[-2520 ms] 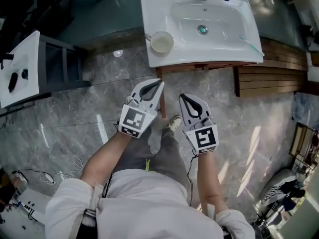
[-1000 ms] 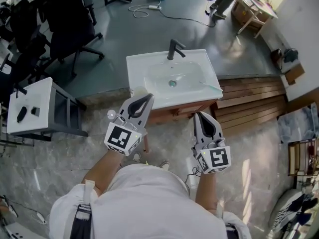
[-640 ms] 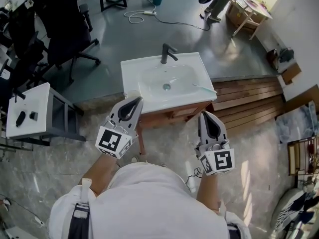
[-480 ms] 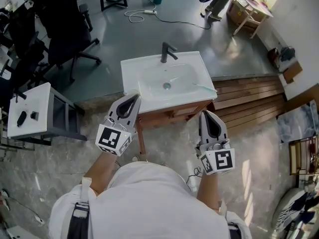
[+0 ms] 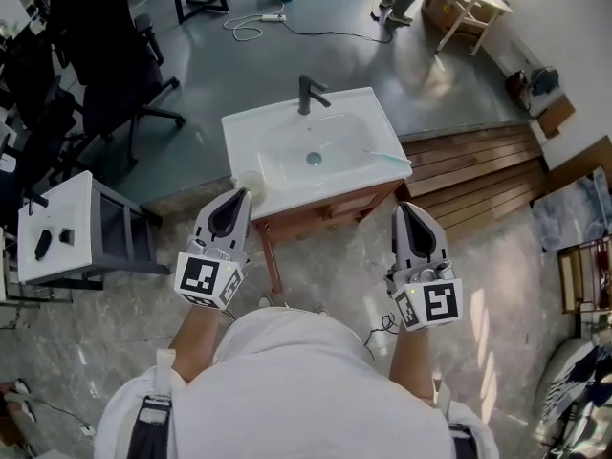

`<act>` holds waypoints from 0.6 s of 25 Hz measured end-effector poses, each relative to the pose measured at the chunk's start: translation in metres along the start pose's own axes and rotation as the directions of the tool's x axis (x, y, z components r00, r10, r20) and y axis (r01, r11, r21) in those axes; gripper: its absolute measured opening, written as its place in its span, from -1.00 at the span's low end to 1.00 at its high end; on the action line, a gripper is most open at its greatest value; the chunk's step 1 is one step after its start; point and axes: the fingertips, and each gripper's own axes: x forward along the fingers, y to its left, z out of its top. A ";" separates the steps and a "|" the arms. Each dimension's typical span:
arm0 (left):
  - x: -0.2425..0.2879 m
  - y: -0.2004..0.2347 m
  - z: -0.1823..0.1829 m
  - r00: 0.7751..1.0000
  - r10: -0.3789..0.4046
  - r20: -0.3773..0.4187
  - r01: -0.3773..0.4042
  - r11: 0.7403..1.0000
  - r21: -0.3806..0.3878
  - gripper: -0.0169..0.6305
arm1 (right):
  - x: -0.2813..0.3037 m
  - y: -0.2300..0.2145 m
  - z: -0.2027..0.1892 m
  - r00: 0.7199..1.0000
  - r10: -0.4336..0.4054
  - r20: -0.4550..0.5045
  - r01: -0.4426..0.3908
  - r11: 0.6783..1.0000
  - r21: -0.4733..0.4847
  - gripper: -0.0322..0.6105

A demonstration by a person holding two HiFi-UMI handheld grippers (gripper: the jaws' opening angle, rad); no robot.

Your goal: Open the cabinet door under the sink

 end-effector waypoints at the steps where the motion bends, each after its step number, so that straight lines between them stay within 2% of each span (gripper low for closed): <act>1: 0.000 -0.001 0.001 1.000 -0.002 -0.003 0.002 1.000 0.001 -0.90 | 0.000 -0.001 0.000 1.000 -0.001 -0.004 0.001 1.000 -0.003 -0.80; 8: 0.002 0.001 0.009 1.000 -0.016 0.022 0.016 1.000 0.001 -0.90 | 0.006 0.004 -0.001 1.000 0.009 -0.006 -0.009 1.000 0.000 -0.80; 15: -0.002 -0.001 0.014 0.999 -0.036 0.004 0.036 0.999 0.008 -0.90 | 0.009 0.012 0.009 1.000 0.022 0.005 -0.022 1.000 0.003 -0.80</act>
